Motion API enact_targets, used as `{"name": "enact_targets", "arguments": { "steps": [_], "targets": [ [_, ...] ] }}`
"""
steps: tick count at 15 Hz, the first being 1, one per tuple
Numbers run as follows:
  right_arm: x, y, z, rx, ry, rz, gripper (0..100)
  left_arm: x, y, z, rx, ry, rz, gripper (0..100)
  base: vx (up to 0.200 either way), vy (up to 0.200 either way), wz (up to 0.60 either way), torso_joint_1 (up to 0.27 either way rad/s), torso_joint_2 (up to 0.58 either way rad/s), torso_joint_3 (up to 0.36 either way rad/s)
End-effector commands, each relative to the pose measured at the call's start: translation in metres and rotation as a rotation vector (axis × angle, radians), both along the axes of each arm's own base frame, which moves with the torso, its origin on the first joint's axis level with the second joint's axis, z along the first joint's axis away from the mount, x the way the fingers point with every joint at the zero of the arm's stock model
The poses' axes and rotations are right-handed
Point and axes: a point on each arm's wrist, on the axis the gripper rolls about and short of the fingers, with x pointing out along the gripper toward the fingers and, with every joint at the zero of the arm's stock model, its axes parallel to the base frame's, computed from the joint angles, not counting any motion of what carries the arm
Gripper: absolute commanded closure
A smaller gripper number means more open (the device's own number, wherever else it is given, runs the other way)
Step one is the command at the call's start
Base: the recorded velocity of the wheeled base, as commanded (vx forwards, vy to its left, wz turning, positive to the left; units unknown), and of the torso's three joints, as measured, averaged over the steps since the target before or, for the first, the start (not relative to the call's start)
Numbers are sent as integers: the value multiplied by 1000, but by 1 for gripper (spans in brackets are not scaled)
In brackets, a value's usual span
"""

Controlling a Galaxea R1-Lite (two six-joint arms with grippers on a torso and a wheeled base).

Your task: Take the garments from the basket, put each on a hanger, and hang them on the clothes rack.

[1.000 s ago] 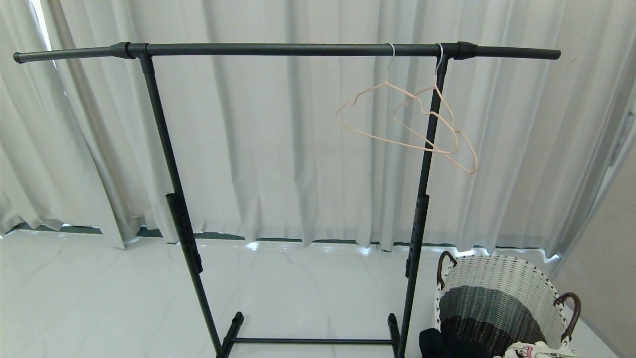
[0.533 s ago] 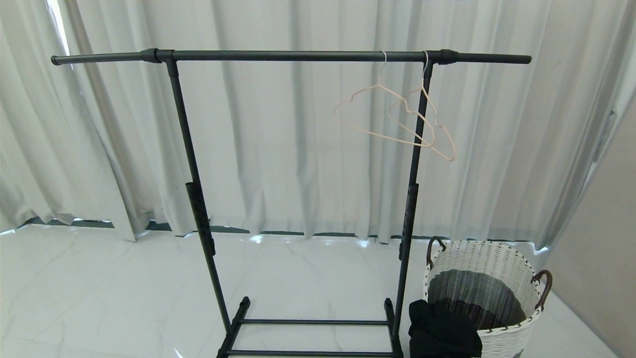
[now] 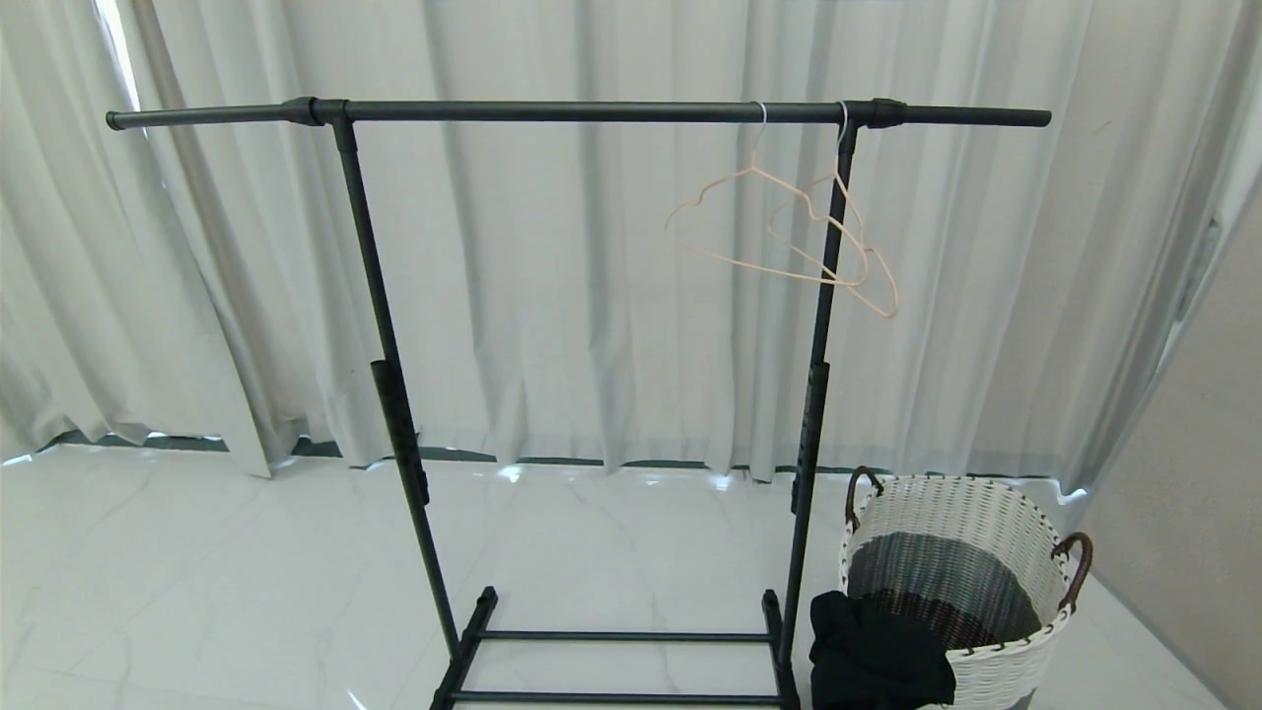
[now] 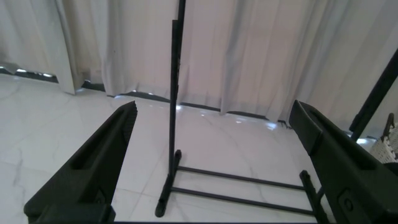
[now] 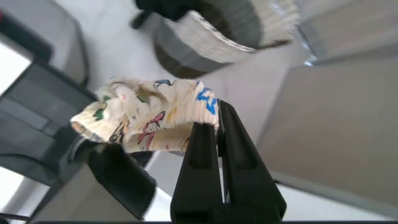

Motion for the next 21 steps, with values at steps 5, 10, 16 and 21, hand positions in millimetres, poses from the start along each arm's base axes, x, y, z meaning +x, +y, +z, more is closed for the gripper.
{"name": "enact_targets", "arguments": {
  "steps": [5,10,16,21],
  "targets": [
    [43,2,-7,184,99,118,100,0,-2,0,60,1,-76,0,0,0,0,0,0,0],
    [97,44,-3,363,158,154,100,42,-4,131,-38,10,-222,0,0,0,0,0,0,0],
    [154,112,1,423,69,137,100,116,-25,151,18,231,-377,0,0,0,0,0,0,0],
    [173,148,5,389,63,162,100,171,-51,156,26,356,-452,0,0,0,0,0,0,0]
  ]
}}
